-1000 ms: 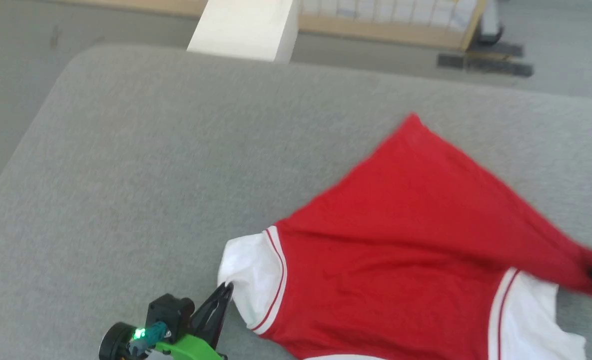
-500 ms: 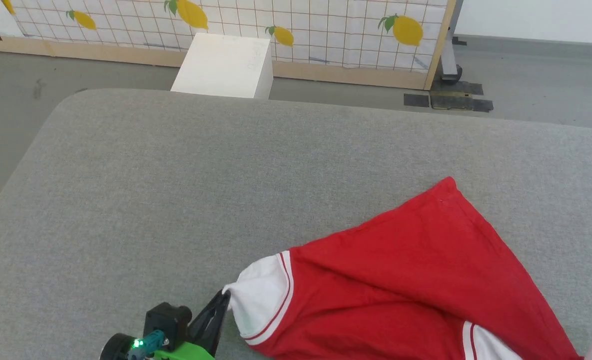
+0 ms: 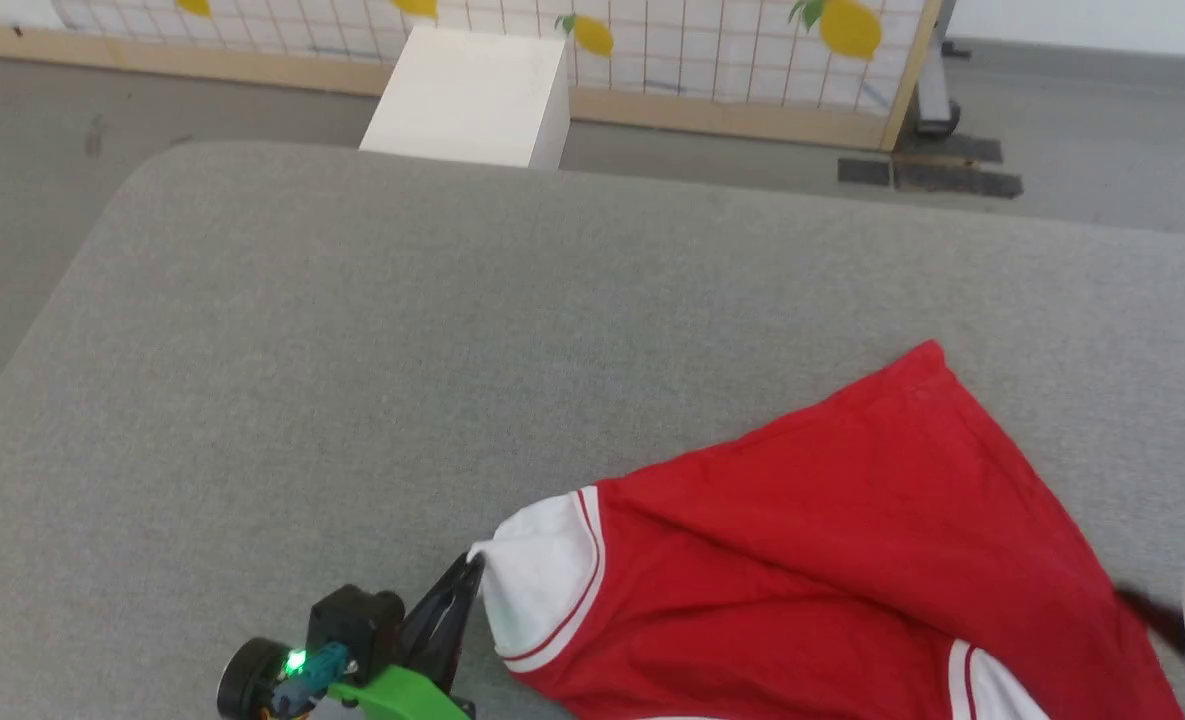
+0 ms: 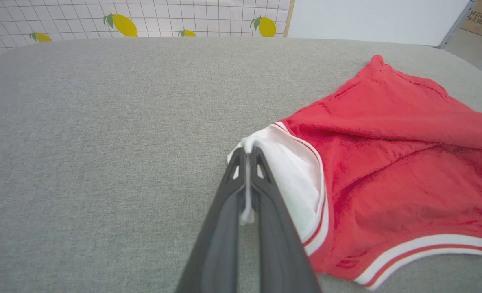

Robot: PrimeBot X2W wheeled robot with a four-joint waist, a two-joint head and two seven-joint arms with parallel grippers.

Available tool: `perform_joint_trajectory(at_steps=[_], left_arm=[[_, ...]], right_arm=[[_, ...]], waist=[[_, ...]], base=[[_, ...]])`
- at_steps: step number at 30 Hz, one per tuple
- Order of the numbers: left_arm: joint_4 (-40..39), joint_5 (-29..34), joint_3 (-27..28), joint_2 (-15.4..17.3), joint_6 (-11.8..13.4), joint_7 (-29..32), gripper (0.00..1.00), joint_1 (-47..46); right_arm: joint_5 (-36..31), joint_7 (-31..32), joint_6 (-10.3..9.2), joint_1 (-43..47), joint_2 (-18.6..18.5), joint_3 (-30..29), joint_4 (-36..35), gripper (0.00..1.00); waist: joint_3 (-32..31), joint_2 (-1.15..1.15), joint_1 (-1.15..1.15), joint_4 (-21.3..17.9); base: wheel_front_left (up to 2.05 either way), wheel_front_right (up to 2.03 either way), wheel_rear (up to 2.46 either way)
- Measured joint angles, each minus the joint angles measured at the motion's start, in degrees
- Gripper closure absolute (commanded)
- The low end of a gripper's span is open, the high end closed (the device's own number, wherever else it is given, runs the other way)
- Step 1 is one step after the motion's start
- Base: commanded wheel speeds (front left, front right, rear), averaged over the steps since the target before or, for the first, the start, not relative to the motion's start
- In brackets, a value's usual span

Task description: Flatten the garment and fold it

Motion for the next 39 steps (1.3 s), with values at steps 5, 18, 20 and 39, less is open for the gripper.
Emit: perform_joint_trajectory(at_steps=[5,18,20,39], left_arm=[[-1.4,0.9,-1.1,-1.0,0.0,0.0,1.0,-2.0],[-1.7,1.4,-3.4,-4.1,-0.1,-0.6,1.0,-6.5],[-1.5,1.4,-3.6,-4.4,-0.2,-0.9,1.0,-6.6],[1.1,1.4,-4.3,-5.4,-0.3,-2.0,1.0,-7.4]], right_arm=[[-0.1,0.4,0.0,-10.8,-0.1,2.9,-0.6,0.0],[-8.7,-0.2,0.0,-32.0,-2.3,14.5,19.0,0.0],[-9.4,-0.8,0.0,-32.9,-2.5,15.4,21.5,0.0],[-7.8,-7.3,0.01,-37.3,-5.7,23.0,28.8,1.0]], waist=[[3.0,0.0,0.0,1.2],[11.4,0.0,0.0,8.8],[12.3,0.0,0.0,9.9],[16.1,0.0,0.0,13.5]], base=[[0.0,0.0,0.0],[0.0,0.0,0.0],[0.0,0.0,0.0],[0.0,0.0,0.0]])
